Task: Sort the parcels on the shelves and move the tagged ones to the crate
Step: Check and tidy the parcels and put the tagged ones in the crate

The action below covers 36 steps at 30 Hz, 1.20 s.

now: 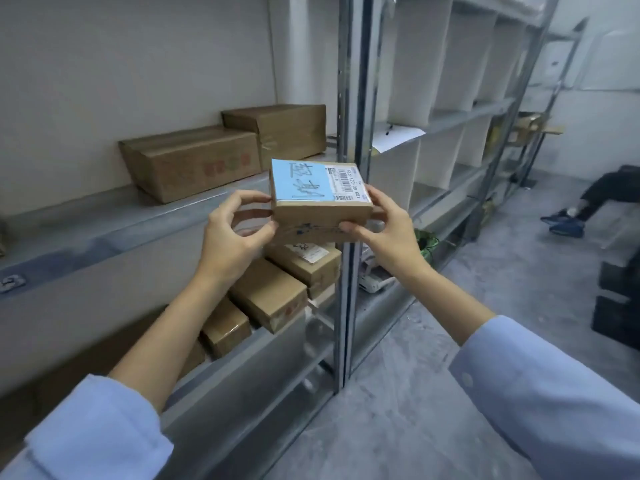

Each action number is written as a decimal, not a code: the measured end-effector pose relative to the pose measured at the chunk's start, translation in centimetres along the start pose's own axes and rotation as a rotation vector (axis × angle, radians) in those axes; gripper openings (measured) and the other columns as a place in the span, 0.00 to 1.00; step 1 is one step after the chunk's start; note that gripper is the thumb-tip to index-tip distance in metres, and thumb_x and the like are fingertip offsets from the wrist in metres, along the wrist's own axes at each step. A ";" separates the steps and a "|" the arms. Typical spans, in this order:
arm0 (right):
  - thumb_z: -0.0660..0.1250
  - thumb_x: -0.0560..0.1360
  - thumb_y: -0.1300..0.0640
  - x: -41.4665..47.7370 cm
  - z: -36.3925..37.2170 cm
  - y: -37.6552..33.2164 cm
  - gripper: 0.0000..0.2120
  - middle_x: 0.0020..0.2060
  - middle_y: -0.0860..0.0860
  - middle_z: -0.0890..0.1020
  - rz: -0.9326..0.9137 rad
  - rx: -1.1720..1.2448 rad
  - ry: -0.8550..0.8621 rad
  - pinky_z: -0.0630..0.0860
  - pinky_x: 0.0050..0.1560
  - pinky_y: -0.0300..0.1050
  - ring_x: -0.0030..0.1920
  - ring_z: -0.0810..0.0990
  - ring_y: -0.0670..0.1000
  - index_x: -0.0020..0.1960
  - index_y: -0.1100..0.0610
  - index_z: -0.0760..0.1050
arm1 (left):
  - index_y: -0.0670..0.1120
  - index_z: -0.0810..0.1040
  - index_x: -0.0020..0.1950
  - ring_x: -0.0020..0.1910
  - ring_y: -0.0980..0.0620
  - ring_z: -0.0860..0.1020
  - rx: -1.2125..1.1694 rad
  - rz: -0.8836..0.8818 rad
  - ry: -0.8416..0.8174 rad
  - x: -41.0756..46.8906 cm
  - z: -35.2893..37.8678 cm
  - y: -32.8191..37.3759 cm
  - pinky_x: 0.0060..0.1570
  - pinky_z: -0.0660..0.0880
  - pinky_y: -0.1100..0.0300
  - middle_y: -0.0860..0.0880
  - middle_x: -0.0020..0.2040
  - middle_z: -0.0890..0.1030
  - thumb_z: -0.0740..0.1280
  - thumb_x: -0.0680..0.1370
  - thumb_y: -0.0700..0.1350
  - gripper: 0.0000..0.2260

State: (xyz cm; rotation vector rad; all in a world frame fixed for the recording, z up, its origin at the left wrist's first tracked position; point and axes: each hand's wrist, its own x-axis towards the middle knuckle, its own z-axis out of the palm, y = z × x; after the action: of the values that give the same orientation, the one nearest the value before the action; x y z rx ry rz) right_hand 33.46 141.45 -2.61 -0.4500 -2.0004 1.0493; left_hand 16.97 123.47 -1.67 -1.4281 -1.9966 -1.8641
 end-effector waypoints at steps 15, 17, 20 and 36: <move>0.78 0.68 0.61 -12.2 -32.0 12.3 0.33 0.61 0.46 0.79 0.181 -0.237 0.173 0.70 0.58 0.30 0.55 0.77 0.42 0.71 0.52 0.72 | 0.60 0.65 0.72 0.65 0.63 0.72 -0.102 0.061 -0.724 -2.6 31.8 6.3 0.63 0.72 0.56 0.62 0.66 0.74 0.83 0.61 0.50 0.44; 0.77 0.69 0.62 -14.7 -35.4 13.5 0.31 0.60 0.41 0.78 0.226 -0.267 0.202 0.70 0.54 0.27 0.54 0.76 0.35 0.69 0.51 0.72 | 0.59 0.68 0.70 0.62 0.63 0.75 -0.125 0.070 -0.768 -3.4 36.2 7.2 0.62 0.73 0.60 0.62 0.62 0.77 0.82 0.61 0.49 0.41; 0.75 0.71 0.62 -18.0 -40.1 15.2 0.27 0.57 0.35 0.78 0.310 -0.280 0.264 0.73 0.54 0.29 0.54 0.77 0.34 0.68 0.49 0.73 | 0.52 0.74 0.68 0.59 0.57 0.78 -0.184 0.040 -0.850 -4.7 42.6 8.5 0.62 0.75 0.52 0.55 0.61 0.80 0.82 0.62 0.46 0.36; 0.76 0.71 0.53 -23.4 -61.4 25.6 0.20 0.52 0.46 0.80 0.593 -0.371 0.724 0.81 0.54 0.50 0.49 0.82 0.45 0.60 0.49 0.73 | 0.59 0.71 0.68 0.59 0.59 0.77 -0.522 -0.016 -1.241 -7.2 74.7 14.2 0.53 0.75 0.63 0.60 0.61 0.79 0.82 0.59 0.49 0.40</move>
State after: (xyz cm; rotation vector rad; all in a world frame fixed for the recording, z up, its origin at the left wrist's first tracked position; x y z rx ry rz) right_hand 94.92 173.62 -15.10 -1.4593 -1.4061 0.6759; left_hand 69.08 177.66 -15.27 -3.3051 -1.7658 -1.6869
